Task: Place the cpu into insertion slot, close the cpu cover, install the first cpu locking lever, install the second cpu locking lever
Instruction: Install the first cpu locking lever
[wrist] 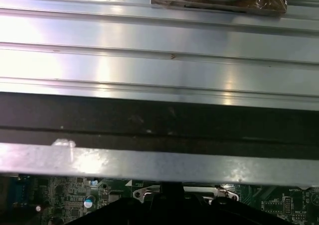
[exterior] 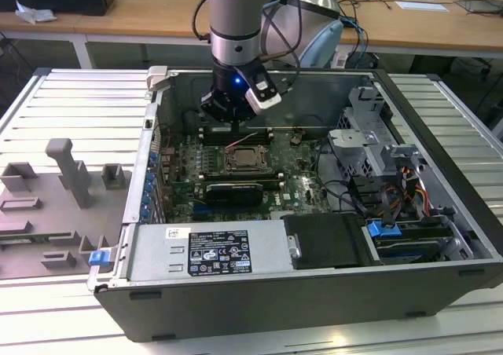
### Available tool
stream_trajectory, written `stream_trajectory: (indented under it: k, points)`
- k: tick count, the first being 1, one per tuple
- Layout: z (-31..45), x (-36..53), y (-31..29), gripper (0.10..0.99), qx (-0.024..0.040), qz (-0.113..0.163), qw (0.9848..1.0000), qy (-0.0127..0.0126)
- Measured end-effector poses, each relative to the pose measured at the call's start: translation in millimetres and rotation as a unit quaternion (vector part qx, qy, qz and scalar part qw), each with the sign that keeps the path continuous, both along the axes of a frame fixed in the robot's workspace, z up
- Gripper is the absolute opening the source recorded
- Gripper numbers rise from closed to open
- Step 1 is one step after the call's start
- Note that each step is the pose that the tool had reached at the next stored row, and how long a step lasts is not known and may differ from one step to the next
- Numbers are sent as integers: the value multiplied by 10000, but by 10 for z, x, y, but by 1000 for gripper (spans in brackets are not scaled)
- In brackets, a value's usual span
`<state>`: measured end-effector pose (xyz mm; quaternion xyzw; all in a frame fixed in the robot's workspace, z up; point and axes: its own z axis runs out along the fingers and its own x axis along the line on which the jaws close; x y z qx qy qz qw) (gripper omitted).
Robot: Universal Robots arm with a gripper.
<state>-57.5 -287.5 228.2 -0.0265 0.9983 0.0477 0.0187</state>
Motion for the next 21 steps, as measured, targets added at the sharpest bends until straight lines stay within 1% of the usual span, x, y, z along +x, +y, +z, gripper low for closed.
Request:
stream_trajectory:
  k: [6,8,13,21]
  points:
    - [-18,69,0,106,-1,-1,10000,-1]
    - [-26,119,0,106,-1,-34,10000,0]
    - [-42,185,1,106,-2,-54,10000,0]
    - [-58,192,1,106,-1,-53,10000,-1]
